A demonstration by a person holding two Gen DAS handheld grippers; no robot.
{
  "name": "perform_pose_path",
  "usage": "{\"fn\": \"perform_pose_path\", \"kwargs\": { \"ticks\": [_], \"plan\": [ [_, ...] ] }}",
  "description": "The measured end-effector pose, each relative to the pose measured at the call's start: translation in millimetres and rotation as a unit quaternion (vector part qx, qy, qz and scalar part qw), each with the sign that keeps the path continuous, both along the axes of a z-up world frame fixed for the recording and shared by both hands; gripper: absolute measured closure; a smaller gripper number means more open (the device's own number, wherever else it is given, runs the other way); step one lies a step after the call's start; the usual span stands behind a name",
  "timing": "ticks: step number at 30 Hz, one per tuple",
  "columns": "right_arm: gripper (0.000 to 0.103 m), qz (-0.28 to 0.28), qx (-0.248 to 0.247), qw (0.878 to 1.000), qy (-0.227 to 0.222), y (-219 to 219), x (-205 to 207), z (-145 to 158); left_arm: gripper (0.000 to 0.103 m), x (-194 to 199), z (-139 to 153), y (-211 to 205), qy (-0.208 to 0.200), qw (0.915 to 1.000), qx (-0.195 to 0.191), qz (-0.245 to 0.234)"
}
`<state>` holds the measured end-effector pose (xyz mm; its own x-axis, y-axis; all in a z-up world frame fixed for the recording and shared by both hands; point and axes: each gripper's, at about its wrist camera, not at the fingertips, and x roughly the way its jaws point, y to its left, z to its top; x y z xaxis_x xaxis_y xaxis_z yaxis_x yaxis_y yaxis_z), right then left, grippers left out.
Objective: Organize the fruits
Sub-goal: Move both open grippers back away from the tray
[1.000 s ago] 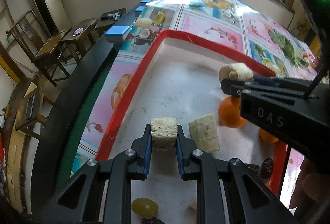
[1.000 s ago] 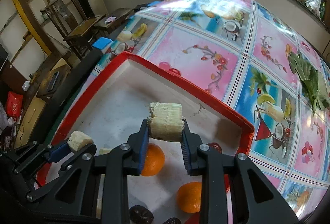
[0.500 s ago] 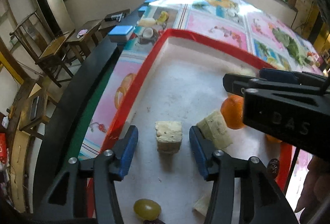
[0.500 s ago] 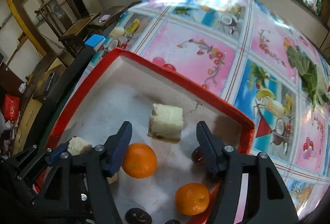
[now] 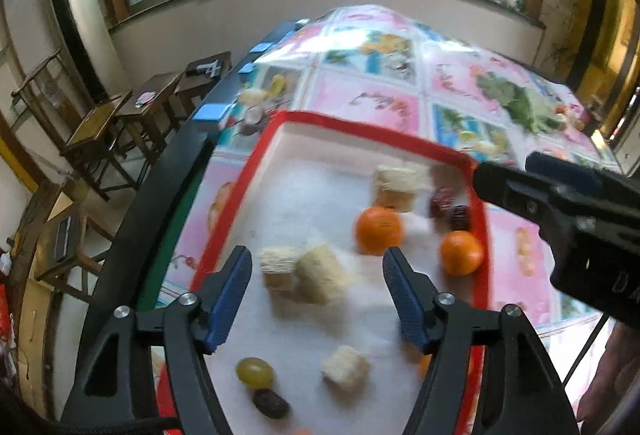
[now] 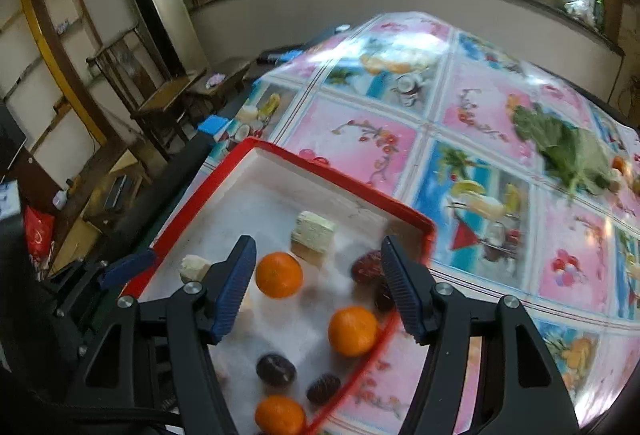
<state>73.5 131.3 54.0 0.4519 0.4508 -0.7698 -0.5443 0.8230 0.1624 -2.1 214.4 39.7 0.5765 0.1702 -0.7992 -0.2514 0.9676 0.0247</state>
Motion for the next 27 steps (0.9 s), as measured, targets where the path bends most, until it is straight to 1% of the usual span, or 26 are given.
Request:
{"fn": "perform_pose_path", "kwargs": {
  "ticks": [1,3,5,8,10,12,14,16,18,20,21,23,27],
  "plan": [
    [0.037,-0.005,0.004,1.0,-0.004,-7.3,-3.7,3.2,0.028,0.2,2.6,-5.3,0.001,1.0,-0.005,-0.003],
    [0.037,-0.014,0.016,1.0,-0.007,-23.3,-9.0,8.2,0.027,0.6,7.1,-15.0,-0.003,0.9999,-0.012,-0.008],
    [0.037,-0.027,0.017,0.999,-0.015,-41.2,-14.4,12.7,0.027,2.2,9.9,-26.6,-0.003,0.9999,-0.006,-0.009],
    [0.037,-0.041,0.018,0.999,-0.022,-65.8,-21.7,16.6,0.027,4.0,11.9,-45.4,0.003,0.9997,-0.002,-0.024],
    [0.037,-0.053,0.015,0.998,-0.03,-81.8,-26.7,17.6,0.027,5.6,12.9,-62.5,0.005,0.9993,0.0,-0.038],
    [0.037,-0.064,0.018,0.997,-0.026,-100.0,-30.6,16.8,0.027,4.4,12.7,-75.9,0.007,0.9987,0.0,-0.051],
    [0.037,-0.08,0.014,0.996,-0.032,-120.1,-36.3,15.3,0.027,3.7,12.3,-90.3,0.008,0.9981,0.003,-0.06],
    [0.037,-0.087,0.009,0.996,-0.028,-132.9,-39.6,11.6,0.027,2.5,12.6,-99.4,0.008,0.9981,-0.009,-0.061],
    [0.037,-0.101,0.009,0.995,-0.023,-148.1,-43.3,6.8,0.027,0.8,13.8,-99.4,0.009,0.9989,-0.014,-0.044],
    [0.037,-0.103,0.008,0.994,-0.021,-154.5,-47.2,5.8,0.027,-3.2,16.3,-90.1,0.009,0.9992,-0.031,-0.025],
    [0.037,-0.104,0.008,0.994,-0.022,-155.0,-48.8,6.5,0.027,-6.0,17.9,-84.4,0.007,0.9994,-0.031,-0.012],
    [0.036,-0.097,0.014,0.995,-0.021,-153.1,-49.0,9.3,0.027,-15.5,22.3,-72.3,0.004,0.9997,-0.019,0.012],
    [0.036,-0.079,0.017,0.996,-0.024,-139.8,-52.7,14.3,0.027,-51.9,31.7,-48.0,-0.006,0.9988,-0.015,0.047]
  ]
}}
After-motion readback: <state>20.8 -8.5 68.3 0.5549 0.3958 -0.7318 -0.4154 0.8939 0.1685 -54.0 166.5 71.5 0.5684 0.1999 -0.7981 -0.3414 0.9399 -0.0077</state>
